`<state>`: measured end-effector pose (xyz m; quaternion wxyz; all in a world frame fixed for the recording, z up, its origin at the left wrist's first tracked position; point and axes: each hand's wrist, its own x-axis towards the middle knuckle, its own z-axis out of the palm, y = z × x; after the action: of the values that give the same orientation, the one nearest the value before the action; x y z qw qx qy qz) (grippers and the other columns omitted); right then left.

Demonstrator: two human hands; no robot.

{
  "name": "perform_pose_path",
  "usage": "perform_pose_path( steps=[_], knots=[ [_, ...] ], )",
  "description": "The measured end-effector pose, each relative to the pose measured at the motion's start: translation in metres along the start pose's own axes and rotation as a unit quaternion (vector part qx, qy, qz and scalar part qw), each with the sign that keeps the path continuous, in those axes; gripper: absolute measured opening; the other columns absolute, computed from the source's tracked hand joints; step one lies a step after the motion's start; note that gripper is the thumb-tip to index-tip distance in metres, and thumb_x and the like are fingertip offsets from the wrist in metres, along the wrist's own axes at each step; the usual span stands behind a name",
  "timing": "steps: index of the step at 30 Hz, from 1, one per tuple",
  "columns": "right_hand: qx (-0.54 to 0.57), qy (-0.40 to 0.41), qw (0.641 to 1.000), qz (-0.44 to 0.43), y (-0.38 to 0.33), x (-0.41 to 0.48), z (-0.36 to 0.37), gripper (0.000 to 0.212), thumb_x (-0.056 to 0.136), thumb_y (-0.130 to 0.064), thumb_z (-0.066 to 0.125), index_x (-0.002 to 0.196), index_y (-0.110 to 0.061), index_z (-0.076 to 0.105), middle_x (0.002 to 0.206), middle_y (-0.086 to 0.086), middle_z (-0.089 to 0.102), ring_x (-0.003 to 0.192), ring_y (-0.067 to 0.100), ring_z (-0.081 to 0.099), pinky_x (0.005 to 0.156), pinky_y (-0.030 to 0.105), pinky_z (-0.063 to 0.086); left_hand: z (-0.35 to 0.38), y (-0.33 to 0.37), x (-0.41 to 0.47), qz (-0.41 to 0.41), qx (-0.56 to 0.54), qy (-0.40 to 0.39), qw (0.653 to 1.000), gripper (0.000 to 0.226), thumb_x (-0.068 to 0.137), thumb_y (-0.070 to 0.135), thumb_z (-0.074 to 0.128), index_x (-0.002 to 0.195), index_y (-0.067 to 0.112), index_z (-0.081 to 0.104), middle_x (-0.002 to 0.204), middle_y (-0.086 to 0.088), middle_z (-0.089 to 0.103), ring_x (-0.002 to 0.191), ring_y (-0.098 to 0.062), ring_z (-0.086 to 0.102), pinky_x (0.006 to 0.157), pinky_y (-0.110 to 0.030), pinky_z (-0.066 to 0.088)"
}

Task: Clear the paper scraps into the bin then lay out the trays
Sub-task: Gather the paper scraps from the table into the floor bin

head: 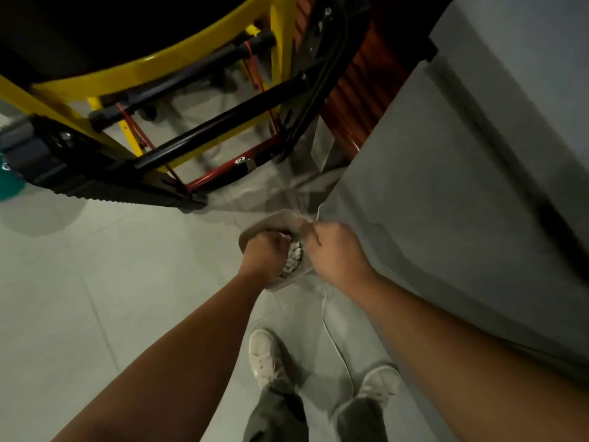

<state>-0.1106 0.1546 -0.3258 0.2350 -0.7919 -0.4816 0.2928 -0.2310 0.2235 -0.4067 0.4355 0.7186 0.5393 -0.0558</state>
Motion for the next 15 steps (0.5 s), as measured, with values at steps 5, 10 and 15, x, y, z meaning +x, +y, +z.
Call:
perform_pose_path(
  steps=[5,10,15],
  knots=[
    [-0.012,0.005,1.000,-0.017,0.025,0.005,0.025,0.053,0.103,-0.035,0.042,0.052,-0.028,0.027,0.049,-0.008,0.037,0.045,0.007,0.037,0.048,0.015,0.022,0.027,-0.025,0.035,-0.014,-0.016,0.007,1.000,0.030,0.099,0.032,0.048,0.096,0.013,0.071,0.101,-0.012,0.071,0.097,-0.029,0.065,0.087,-0.037,0.051],
    [0.048,0.008,0.999,0.021,0.030,0.011,0.027,0.047,0.102,-0.037,0.042,0.055,-0.032,0.036,0.052,-0.013,0.041,0.051,-0.002,0.043,0.050,0.010,0.032,0.028,-0.030,0.047,-0.008,-0.030,0.041,0.999,0.036,0.092,0.034,0.057,0.124,0.019,0.063,0.124,-0.002,0.065,0.115,-0.021,0.059,0.098,-0.029,0.044],
    [0.217,-0.043,0.965,0.143,0.018,0.021,0.030,0.040,0.096,-0.061,0.027,0.078,-0.031,0.047,0.074,-0.013,0.050,0.069,0.000,0.050,0.066,0.022,0.038,0.009,-0.007,0.021,0.046,-0.109,0.124,0.985,0.018,0.099,0.025,0.053,0.105,0.020,0.068,0.094,0.011,0.070,0.087,-0.003,0.063,0.080,-0.019,0.048]
  ],
)
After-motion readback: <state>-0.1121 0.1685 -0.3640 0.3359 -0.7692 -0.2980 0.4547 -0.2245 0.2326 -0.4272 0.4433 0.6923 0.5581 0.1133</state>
